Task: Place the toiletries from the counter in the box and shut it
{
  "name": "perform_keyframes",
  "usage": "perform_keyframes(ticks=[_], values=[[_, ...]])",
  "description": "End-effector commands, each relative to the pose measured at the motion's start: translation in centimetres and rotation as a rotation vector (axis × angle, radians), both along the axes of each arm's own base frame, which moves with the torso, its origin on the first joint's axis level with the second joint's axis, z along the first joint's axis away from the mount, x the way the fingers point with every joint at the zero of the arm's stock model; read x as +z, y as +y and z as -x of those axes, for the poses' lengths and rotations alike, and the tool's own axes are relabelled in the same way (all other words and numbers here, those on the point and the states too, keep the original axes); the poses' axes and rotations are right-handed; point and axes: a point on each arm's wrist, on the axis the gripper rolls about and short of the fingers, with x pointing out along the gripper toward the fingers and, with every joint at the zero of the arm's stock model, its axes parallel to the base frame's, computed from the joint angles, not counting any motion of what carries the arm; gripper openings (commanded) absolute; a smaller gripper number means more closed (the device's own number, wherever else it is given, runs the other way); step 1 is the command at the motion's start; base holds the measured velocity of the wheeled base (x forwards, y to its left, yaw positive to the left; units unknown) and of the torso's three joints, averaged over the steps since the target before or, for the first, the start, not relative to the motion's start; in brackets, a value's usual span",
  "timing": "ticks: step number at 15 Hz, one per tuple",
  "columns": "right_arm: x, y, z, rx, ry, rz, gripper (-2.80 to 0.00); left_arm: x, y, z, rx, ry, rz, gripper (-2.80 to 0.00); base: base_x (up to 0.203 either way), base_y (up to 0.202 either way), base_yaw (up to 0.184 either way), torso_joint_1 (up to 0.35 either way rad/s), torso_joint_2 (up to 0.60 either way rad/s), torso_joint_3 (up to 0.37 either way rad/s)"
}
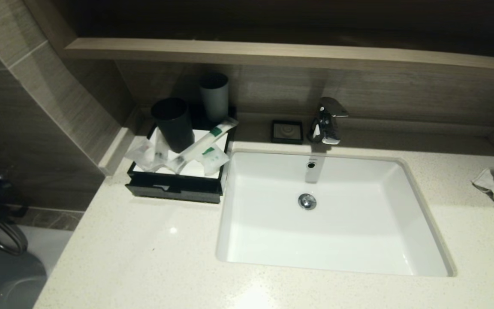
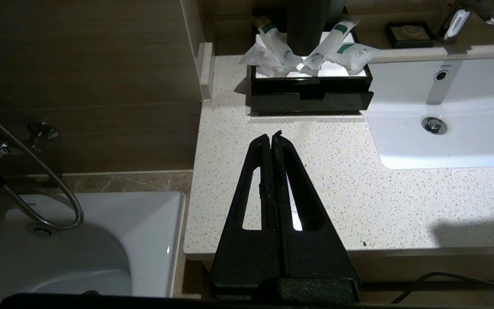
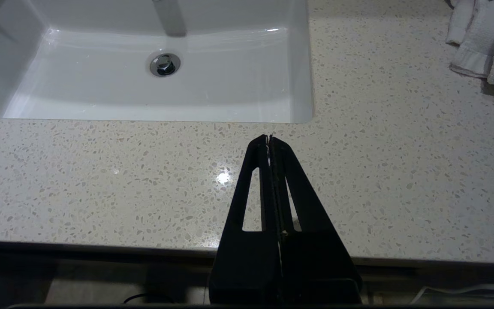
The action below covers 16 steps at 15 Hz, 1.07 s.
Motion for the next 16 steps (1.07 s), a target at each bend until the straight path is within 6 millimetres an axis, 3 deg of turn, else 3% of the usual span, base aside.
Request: perform_keyframes(ticks=[1, 14, 16], values=[[0.0, 0.0, 0.0, 0.000, 0.000, 0.000, -2.80, 0.4, 0.0, 0.4, 0.005, -0.018, 0.000, -2.80, 0.000, 0.000, 0.000, 0.000, 0.00, 0.000], [0.0, 0.0, 0.0, -0.001, 0.000, 0.000, -2.80, 1.4, 0.0, 1.4, 0.002, -0.053, -0.009, -2.80, 0.000, 0.000, 0.000, 0.000, 0.00, 0.000], [0.0, 0.0, 0.0, -0.001, 0.001, 0.000, -2.80, 2.9, 0.0, 0.6, 0.007, -0.021, -0.007, -2.80, 0.000, 0.000, 0.000, 0.000, 0.00, 0.000]])
